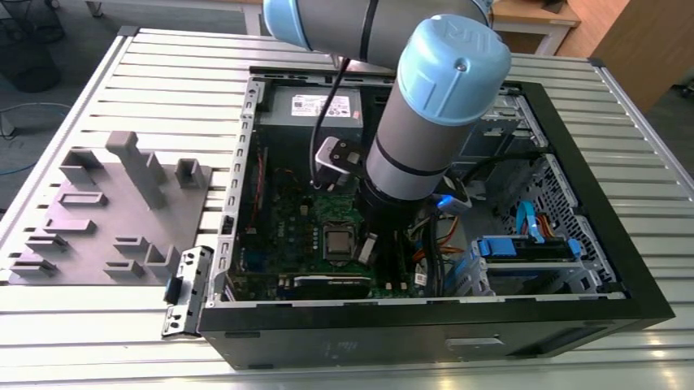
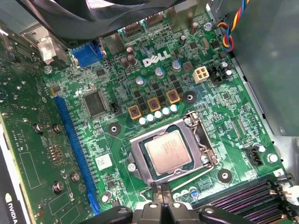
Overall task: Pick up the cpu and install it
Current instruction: 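Install the first cpu locking lever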
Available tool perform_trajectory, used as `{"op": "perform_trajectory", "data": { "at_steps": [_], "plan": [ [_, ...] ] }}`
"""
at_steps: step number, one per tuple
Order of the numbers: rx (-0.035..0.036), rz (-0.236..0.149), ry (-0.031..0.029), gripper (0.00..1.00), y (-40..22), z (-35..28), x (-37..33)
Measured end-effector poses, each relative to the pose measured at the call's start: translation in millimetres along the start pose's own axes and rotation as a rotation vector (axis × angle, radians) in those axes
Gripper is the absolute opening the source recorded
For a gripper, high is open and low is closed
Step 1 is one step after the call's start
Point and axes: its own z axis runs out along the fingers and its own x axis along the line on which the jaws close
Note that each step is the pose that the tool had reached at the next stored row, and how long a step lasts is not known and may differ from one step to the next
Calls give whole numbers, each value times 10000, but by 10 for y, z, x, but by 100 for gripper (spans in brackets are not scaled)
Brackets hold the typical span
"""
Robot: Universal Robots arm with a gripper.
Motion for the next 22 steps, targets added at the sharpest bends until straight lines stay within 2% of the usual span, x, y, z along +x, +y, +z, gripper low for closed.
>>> {"op": "perform_trajectory", "data": {
  "at_steps": [7,15,22],
  "plan": [
    [2,-14,7,11,-1,-4,4],
    [21,-241,25,11,-8,-2,54],
    [19,-263,22,11,-6,-2,56]
  ]
}}
